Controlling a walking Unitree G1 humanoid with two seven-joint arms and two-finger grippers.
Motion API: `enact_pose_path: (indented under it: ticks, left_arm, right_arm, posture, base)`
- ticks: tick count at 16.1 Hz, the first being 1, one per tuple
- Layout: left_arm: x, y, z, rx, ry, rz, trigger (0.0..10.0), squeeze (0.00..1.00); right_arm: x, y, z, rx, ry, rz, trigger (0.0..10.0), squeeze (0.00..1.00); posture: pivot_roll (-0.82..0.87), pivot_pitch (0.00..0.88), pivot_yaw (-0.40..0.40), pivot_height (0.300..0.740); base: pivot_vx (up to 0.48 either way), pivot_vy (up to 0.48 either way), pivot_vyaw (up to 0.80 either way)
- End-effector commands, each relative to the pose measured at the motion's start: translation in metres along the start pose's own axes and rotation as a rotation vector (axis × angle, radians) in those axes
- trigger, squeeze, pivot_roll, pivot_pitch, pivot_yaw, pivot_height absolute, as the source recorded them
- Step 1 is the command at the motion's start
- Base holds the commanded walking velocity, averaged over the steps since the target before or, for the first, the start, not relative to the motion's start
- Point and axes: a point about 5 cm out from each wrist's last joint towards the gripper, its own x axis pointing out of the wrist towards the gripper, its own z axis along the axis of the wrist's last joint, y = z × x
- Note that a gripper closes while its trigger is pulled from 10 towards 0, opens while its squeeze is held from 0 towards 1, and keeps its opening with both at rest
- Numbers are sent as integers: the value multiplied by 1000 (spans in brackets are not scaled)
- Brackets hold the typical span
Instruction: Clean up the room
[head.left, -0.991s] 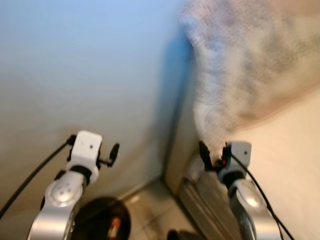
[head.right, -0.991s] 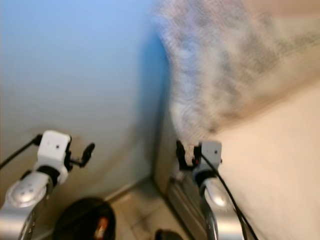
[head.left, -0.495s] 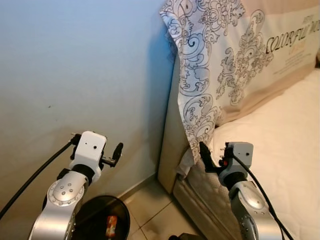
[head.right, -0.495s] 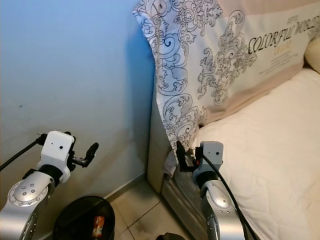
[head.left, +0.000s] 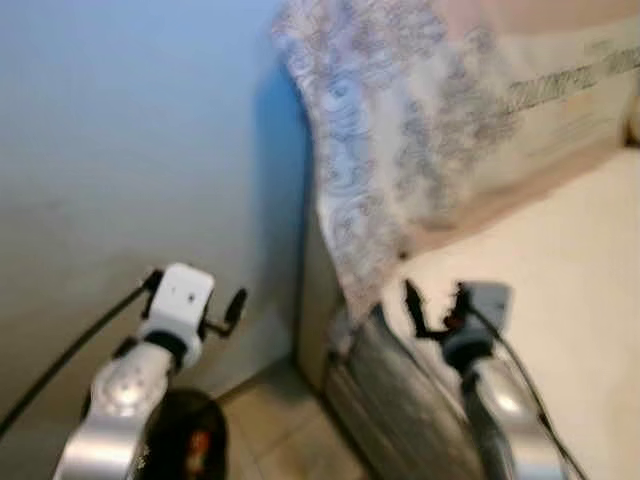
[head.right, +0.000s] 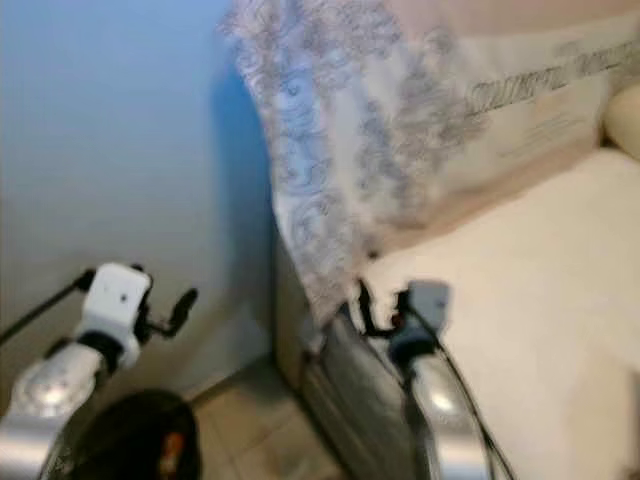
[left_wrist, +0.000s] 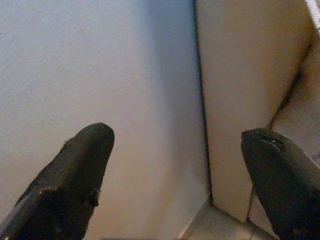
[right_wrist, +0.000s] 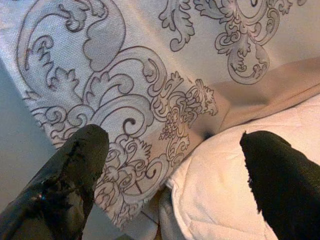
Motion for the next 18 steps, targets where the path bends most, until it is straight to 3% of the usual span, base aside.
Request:
enact_pose_path:
  ticks: [1,9,18]
  left_arm:
    - [0,-2,1,-7,-7,-6,10000,0]
    - [2,2,4,-18,-25,2,10000,0]
    - [3,5,2,-59,-27,47,10000,0]
  right_arm:
    - [0,-7,4,-11,-14,-20,10000,1000]
    - [1,-9,0,34,5,-55,10000,1000]
    - [3,-12,5,-5,-27,-68,10000,1000]
  posture:
    - [-1,0,-32,740]
    - [2,0,-29,740]
    - [-2,0,-32,740]
  base:
    - [0,-345,0]
    - [0,0,-765]
    - [0,0,-788]
